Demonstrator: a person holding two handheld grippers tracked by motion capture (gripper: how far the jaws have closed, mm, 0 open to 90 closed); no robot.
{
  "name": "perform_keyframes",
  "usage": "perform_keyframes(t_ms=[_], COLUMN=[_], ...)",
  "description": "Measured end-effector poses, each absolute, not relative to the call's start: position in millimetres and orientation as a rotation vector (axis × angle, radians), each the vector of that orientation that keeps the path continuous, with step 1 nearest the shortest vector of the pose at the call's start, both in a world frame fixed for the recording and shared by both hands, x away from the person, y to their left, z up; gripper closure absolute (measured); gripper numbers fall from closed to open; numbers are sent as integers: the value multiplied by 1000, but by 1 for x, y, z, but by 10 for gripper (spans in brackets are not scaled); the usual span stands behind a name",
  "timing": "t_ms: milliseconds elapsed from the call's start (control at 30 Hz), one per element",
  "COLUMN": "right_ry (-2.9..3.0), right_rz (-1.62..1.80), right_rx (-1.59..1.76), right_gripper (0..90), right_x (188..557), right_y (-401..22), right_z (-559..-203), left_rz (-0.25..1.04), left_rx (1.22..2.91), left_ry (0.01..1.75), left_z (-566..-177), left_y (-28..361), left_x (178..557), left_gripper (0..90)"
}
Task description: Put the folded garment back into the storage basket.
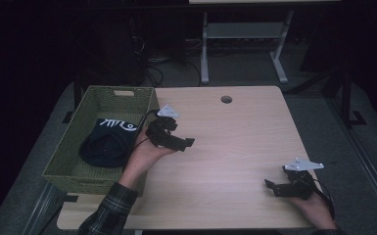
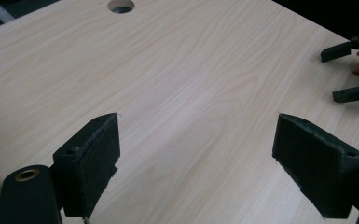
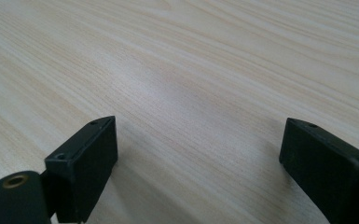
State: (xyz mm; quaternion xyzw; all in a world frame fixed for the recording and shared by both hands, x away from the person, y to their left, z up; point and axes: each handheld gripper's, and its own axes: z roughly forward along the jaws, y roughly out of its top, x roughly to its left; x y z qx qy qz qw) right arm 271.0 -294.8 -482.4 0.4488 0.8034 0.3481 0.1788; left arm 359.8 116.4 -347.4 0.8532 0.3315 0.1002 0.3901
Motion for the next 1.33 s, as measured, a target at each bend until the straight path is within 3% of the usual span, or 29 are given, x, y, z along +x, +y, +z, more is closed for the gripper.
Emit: perform_keyframes(t_ms=[967,1333], right_ry=[2274,2278], right_rz=[986,987], right_rx=[1268,1267], right_gripper=[109,109], right_x=[271,271], right_y=[-295,-294], right_z=[-482,-482], left_rz=[283,285], left_rx=[2267,2323], left_ry=[861,844], left_z=[-456,-468], left_y=[102,100], left_x=[330,326], left_gripper=[142,140])
